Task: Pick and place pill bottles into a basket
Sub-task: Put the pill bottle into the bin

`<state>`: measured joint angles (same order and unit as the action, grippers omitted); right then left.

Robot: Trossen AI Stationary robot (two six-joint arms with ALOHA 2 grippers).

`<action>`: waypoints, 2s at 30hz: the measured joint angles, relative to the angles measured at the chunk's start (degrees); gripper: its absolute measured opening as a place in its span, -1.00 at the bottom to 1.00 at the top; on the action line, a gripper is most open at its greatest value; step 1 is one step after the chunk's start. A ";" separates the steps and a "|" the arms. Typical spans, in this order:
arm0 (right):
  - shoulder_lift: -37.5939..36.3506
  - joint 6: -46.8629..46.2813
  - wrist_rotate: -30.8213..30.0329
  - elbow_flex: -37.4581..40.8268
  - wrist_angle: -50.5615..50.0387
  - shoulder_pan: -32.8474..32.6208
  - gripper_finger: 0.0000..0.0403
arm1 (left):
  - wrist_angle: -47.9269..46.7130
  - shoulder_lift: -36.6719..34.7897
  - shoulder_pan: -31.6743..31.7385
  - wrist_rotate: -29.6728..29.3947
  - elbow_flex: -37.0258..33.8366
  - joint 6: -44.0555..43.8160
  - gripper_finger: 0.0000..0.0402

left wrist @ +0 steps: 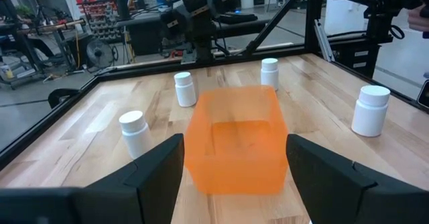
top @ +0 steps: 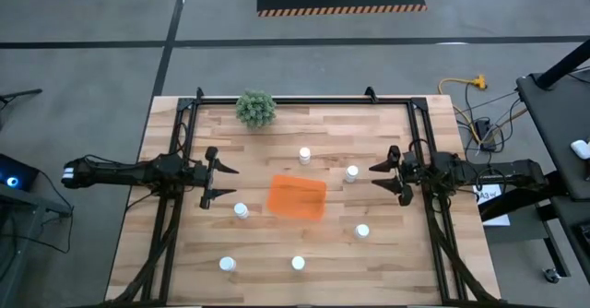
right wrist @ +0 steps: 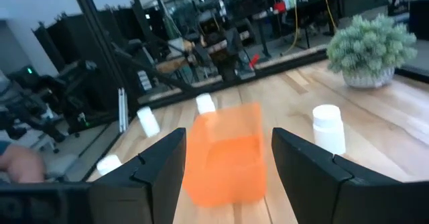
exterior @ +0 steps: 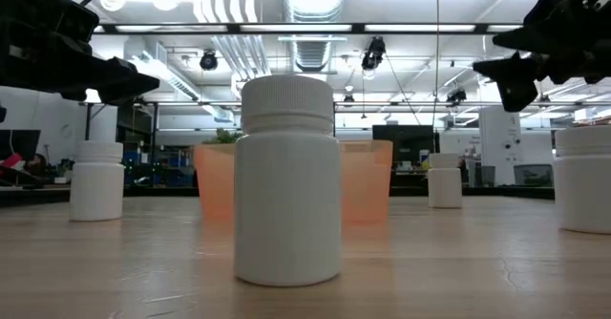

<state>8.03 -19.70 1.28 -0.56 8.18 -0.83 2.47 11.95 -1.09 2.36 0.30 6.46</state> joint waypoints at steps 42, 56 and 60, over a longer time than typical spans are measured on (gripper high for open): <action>27.96 15.07 9.88 -53.52 -39.75 -0.04 0.04 | 0.02 -0.04 -0.02 0.00 0.00 0.00 0.22; 51.48 17.72 8.79 -75.22 -80.78 -0.04 0.04 | 0.03 -0.02 0.01 -0.01 0.00 -0.02 0.22; 56.29 14.07 6.05 -77.56 -83.39 -0.01 0.04 | 0.03 -0.01 0.01 0.00 0.00 0.00 0.22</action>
<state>64.33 -5.63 7.33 -78.11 -75.21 -0.84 2.50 11.94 -1.08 2.36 0.30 6.46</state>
